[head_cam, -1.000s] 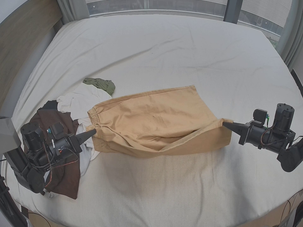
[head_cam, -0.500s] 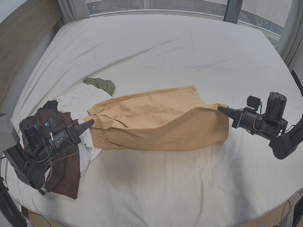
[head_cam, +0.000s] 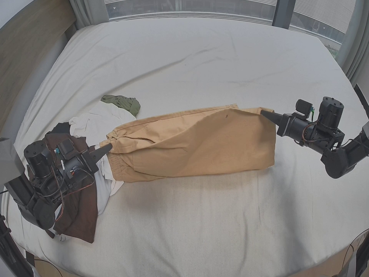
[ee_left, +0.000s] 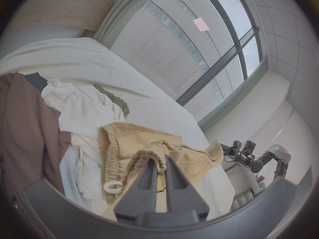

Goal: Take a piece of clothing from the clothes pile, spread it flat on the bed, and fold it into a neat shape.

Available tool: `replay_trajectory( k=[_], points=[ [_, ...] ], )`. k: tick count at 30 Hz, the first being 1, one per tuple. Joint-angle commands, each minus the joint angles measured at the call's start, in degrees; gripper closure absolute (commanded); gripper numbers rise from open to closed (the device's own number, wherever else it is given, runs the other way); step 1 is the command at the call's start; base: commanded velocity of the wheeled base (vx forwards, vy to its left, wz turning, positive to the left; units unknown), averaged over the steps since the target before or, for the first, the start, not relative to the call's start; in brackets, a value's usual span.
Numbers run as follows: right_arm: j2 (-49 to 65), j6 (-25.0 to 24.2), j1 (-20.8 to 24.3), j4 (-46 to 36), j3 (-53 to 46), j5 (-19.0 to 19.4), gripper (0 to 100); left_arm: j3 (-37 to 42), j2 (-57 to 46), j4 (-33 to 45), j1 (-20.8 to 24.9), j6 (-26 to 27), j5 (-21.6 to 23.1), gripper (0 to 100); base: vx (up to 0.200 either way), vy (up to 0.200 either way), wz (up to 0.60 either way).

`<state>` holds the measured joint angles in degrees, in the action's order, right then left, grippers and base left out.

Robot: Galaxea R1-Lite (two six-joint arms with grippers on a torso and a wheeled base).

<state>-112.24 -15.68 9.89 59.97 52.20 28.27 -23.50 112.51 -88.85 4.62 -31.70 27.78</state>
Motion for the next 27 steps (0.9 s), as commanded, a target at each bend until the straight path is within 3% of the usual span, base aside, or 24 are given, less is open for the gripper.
replay_trajectory(
  k=[1,10,27],
  points=[
    [-1.58,0.03,-0.04,-1.25,2.91,0.03,100,-1.11,0.96,-0.01,-0.05,-0.03,-1.15,100,0.0,0.0,0.0],
    [-5.1,0.12,-0.13,-3.01,9.85,0.03,100,-2.16,2.54,-0.01,-0.05,-0.12,-1.94,100,0.0,0.0,0.0],
    [-9.75,0.38,-0.13,-11.89,24.09,0.03,100,-6.82,5.79,-0.01,0.3,-1.79,-8.8,100,0.0,0.0,0.0]
  ],
)
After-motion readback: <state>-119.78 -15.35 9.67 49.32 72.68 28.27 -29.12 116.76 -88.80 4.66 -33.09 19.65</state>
